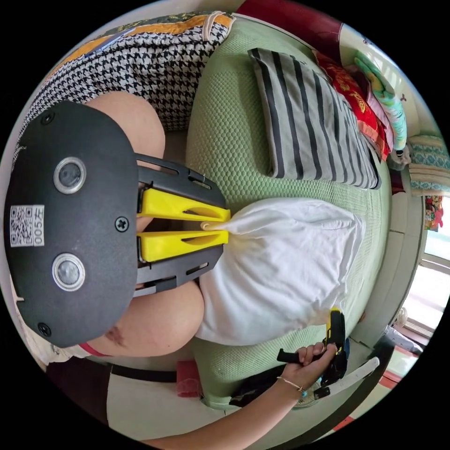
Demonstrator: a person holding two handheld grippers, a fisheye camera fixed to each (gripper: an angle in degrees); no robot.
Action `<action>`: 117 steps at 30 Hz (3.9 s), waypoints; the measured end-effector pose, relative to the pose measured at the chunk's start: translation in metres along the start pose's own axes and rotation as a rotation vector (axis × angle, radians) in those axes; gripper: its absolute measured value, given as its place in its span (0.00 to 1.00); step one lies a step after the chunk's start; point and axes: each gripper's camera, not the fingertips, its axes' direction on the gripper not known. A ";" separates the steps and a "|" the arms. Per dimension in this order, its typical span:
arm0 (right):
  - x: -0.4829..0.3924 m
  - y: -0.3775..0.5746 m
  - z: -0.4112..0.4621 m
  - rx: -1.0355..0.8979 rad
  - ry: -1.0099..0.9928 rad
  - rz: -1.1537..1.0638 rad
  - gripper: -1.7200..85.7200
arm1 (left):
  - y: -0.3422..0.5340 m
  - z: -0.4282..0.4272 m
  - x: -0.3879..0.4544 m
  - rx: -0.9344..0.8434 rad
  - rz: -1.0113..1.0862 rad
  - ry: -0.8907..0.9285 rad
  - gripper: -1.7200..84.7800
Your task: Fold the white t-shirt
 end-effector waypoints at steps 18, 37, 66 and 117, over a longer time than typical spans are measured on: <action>-0.140 -0.035 -0.208 0.287 0.081 -0.172 0.01 | 0.029 -0.192 -0.060 0.300 0.009 0.043 0.07; -0.321 -0.171 -0.117 0.145 0.004 -0.196 0.09 | -0.050 -0.169 -0.235 0.189 -0.165 -0.275 0.07; -0.329 0.022 -0.027 -0.109 -0.195 -0.358 0.01 | -0.085 -0.159 -0.312 0.113 -0.211 -0.123 0.08; 0.072 0.218 -0.196 0.048 0.043 0.241 0.12 | -0.171 -0.041 0.092 0.090 0.340 -0.034 0.02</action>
